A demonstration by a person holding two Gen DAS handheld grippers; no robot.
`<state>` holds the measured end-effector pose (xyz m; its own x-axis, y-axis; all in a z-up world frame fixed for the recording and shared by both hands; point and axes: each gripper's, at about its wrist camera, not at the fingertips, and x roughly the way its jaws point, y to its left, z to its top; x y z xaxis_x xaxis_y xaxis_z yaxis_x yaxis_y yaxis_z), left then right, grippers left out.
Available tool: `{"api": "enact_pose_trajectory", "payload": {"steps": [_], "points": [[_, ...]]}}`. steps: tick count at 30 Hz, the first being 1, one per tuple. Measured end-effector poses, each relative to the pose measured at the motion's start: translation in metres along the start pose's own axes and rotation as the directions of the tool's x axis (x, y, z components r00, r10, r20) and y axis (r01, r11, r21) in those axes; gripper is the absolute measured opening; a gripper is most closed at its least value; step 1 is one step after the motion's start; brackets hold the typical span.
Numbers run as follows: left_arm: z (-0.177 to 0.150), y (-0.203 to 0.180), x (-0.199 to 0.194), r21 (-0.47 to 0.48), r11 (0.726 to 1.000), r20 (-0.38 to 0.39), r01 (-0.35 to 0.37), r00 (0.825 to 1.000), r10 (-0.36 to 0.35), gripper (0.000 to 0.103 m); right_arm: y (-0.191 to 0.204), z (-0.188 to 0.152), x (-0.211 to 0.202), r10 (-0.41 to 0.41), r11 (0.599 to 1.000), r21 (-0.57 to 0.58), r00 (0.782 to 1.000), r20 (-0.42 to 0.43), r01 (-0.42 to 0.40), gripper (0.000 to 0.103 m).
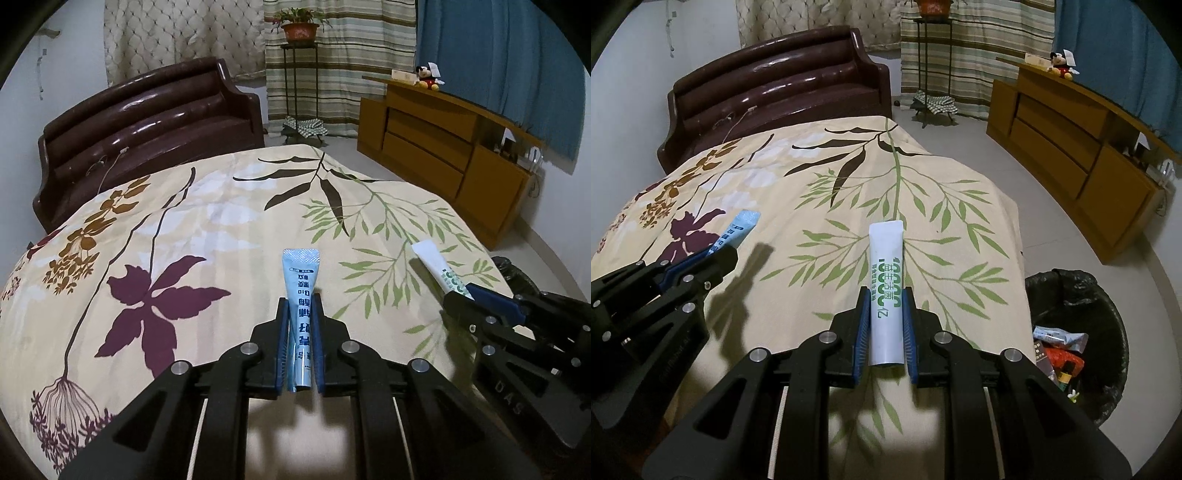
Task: Collect trash
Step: 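Carry both tubes over the black bin and open both grippers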
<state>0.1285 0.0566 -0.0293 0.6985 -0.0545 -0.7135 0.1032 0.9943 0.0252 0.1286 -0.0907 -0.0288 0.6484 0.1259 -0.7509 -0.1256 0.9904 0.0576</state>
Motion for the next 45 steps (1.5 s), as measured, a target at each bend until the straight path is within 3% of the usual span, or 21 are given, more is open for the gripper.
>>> {"api": "enact_pose_trajectory", "payload": {"steps": [20, 45], "points": [[-0.006, -0.034, -0.048, 0.003, 0.999, 0.086, 0.033, 0.996, -0.033, 0.012, -0.029, -0.024, -0.049, -0.035, 0.999, 0.024, 0.998, 0.061, 0.034, 0.017], [0.004, -0.145, -0.033, 0.115, 0.982, 0.092, 0.153, 0.982, -0.164, 0.012, -0.154, -0.047, -0.083, -0.233, 0.956, 0.204, 0.967, 0.101, 0.209, 0.017]]}}
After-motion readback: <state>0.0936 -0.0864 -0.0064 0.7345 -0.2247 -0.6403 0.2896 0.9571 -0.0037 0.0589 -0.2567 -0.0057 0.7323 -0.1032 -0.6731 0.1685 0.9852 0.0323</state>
